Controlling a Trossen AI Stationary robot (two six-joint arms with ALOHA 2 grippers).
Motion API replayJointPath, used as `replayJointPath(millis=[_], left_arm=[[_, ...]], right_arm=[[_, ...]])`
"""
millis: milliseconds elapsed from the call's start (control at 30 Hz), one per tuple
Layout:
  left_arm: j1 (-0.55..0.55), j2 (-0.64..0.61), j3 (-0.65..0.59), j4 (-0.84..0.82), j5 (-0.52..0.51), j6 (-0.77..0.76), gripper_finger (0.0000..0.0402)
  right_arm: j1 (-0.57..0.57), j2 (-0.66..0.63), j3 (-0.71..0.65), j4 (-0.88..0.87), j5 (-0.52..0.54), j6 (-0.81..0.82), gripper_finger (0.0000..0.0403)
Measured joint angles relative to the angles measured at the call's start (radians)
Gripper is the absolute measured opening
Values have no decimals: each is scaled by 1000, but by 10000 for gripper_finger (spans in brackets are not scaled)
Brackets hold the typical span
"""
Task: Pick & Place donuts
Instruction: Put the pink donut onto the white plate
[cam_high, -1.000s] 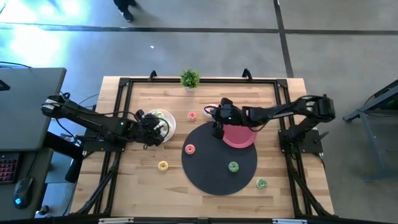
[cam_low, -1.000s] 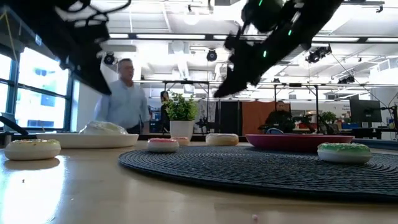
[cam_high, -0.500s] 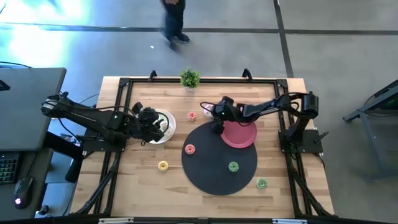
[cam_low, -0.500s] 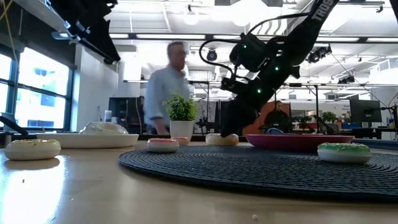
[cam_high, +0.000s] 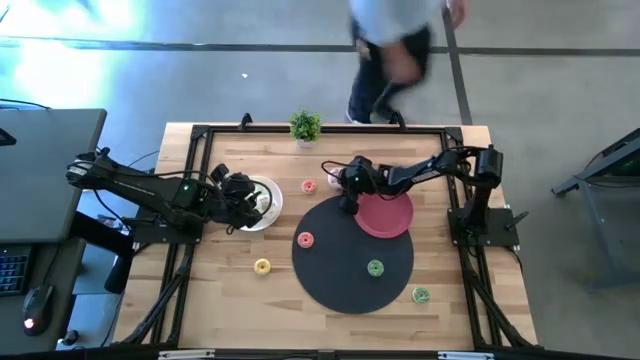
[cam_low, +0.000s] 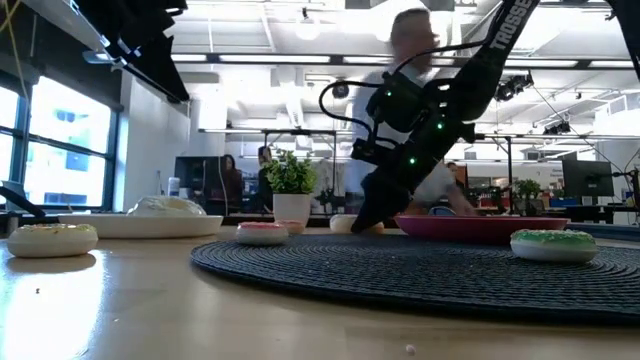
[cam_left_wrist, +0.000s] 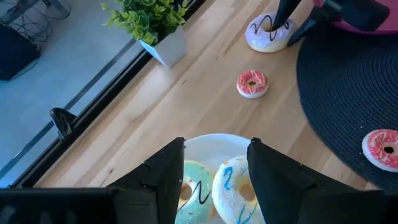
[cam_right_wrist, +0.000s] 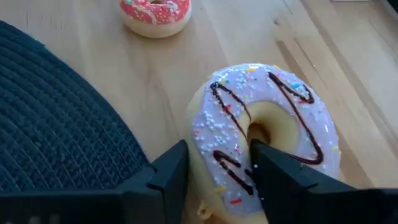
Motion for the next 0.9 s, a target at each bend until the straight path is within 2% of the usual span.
replayJointPath(millis=[300, 400, 533, 700, 900], left_arm=[[0, -53, 0, 10, -10, 12, 168], [0, -95, 0, 11, -37, 14, 168], [0, -152, 0, 14, -60, 15, 168], [0, -213, 0, 17, -97, 25, 168], [0, -275, 0, 37, -110, 48, 168]], right_arm=[[14, -34, -2, -9, -46, 134, 15], [71, -50, -3, 53, -50, 141, 19], [189, -48, 38, 125, 21, 66, 27], [322, -51, 173, 139, 125, -29, 11], [399, 47, 372, 165, 130, -119, 16]])
